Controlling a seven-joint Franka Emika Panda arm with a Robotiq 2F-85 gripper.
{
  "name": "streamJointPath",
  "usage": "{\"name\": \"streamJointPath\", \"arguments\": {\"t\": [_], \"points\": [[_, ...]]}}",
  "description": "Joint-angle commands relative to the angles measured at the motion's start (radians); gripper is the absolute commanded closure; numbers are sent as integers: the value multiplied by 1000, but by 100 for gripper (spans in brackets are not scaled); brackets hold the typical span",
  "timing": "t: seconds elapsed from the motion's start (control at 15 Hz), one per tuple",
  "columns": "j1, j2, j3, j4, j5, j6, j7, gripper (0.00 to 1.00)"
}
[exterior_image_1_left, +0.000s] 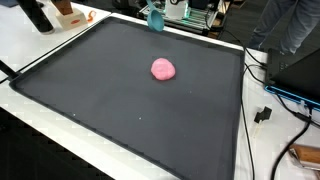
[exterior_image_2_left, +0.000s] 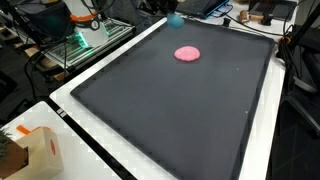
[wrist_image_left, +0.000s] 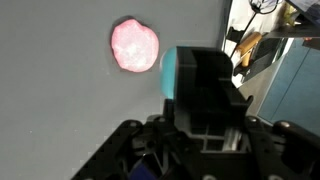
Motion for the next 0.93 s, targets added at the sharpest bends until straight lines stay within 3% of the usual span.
{"name": "streamJointPath", "arguments": {"t": [0.0, 0.33, 0.87], "points": [[-57, 145, 31, 64, 170, -62, -197, 75], [-137, 306, 116, 118, 372, -63, -367, 75], [-208, 474, 198, 188, 517, -53, -443, 75]]}}
